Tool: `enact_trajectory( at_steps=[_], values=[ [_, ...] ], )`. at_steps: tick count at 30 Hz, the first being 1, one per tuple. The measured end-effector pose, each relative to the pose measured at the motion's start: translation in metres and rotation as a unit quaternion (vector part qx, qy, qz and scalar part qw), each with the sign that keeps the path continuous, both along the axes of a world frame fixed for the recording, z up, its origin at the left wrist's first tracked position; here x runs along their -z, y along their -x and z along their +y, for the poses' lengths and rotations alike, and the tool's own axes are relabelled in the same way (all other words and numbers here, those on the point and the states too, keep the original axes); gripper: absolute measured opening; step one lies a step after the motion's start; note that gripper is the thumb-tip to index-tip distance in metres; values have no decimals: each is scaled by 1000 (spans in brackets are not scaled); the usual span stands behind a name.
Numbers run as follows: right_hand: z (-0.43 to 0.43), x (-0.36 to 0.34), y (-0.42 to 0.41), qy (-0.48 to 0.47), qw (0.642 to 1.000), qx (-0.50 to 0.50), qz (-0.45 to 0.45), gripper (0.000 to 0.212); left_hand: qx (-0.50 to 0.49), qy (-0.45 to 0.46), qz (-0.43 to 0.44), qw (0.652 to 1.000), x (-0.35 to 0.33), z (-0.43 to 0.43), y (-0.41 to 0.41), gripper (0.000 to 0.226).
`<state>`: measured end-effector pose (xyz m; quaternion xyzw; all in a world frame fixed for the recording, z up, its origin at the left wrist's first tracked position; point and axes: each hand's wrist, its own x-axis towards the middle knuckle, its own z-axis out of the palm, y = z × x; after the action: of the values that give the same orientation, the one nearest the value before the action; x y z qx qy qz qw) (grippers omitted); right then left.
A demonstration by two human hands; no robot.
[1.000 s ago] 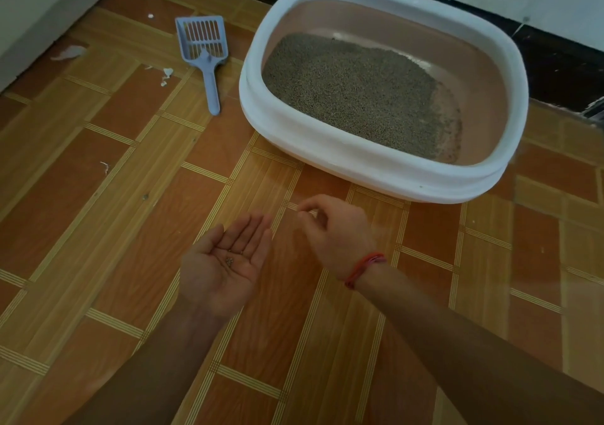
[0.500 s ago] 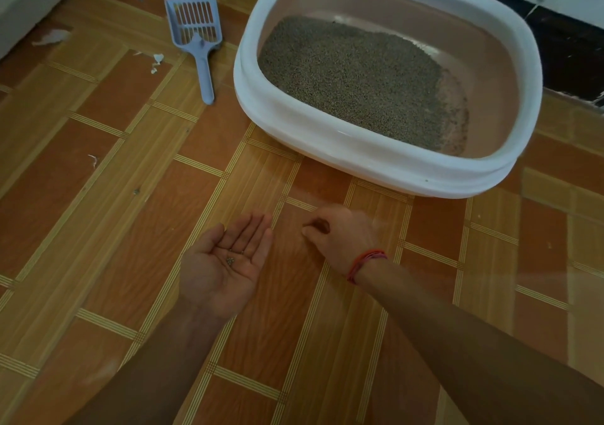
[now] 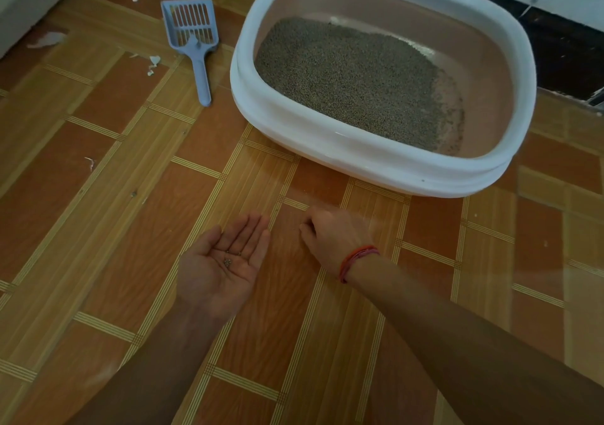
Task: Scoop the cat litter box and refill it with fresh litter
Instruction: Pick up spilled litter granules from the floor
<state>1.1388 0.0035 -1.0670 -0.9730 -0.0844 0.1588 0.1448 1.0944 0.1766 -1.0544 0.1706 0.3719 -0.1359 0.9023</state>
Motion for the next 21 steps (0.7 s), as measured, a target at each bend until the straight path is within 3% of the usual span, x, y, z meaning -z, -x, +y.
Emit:
enact_trajectory(
  at_steps=[4, 7, 11, 14, 17, 21],
  values=[
    [3, -8, -1, -5, 1000, 8, 11, 24, -2, 0, 1, 1000, -1, 1, 2, 52],
    [10, -18, 6, -86, 996, 30, 8, 20, -4, 1, -1, 1000, 0, 2, 2, 53],
    [35, -24, 28, -148, 985, -15, 88, 22, 8, 6, 3, 1000, 2, 0, 4, 53],
    [51, -42, 32, -180, 983, -35, 17, 13, 45, -1, 6, 999, 1, -1, 6, 52],
    [58, -53, 35, -194, 979, -55, 12, 13, 88, -6, -9, 996, 3, 3, 5, 50],
    [57, -51, 36, -231, 972, -41, -3, 9, 77, 16, -10, 997, 2, 3, 7, 52]
  ],
)
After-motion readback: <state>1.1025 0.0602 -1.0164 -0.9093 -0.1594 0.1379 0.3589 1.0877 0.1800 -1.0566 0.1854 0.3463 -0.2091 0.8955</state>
